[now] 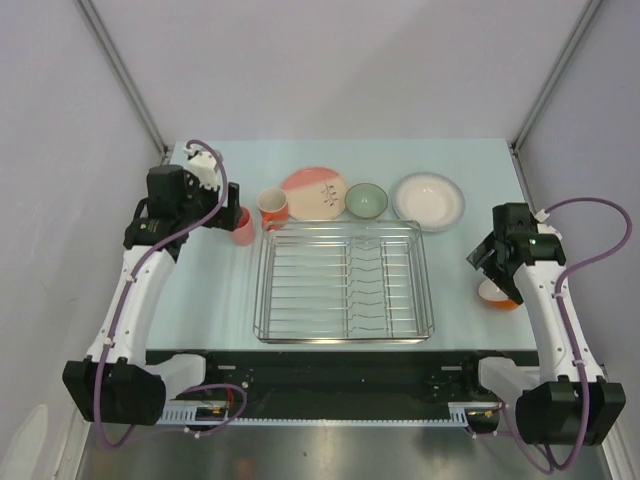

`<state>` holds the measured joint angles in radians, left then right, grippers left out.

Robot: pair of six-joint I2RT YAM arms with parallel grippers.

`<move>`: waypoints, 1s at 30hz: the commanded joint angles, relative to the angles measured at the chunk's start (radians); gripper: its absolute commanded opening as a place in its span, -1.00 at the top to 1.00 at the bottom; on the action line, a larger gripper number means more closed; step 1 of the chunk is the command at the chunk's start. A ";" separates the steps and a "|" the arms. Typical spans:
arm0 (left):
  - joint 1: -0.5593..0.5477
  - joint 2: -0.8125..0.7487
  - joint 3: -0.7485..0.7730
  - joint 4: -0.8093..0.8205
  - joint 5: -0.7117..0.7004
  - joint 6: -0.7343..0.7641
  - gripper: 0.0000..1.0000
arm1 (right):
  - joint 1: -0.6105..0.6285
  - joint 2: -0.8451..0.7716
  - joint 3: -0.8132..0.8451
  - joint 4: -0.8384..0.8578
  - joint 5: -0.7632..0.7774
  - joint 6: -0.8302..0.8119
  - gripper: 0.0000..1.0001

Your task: Load the mixed dishes into the dish rack

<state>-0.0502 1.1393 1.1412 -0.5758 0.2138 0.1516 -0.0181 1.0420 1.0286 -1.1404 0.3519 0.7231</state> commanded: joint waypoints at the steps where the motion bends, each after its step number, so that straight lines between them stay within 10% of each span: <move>1: 0.001 0.000 0.005 0.065 0.016 0.037 -0.99 | -0.005 0.052 0.030 -0.125 0.177 0.154 -1.00; 30: 0.001 0.215 0.262 -0.098 0.122 0.058 -0.99 | -0.056 0.105 -0.078 -0.274 0.246 0.526 -0.94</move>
<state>-0.0502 1.3579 1.3533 -0.6350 0.2790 0.1928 -0.0650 1.1225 0.9463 -1.3350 0.5571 1.1908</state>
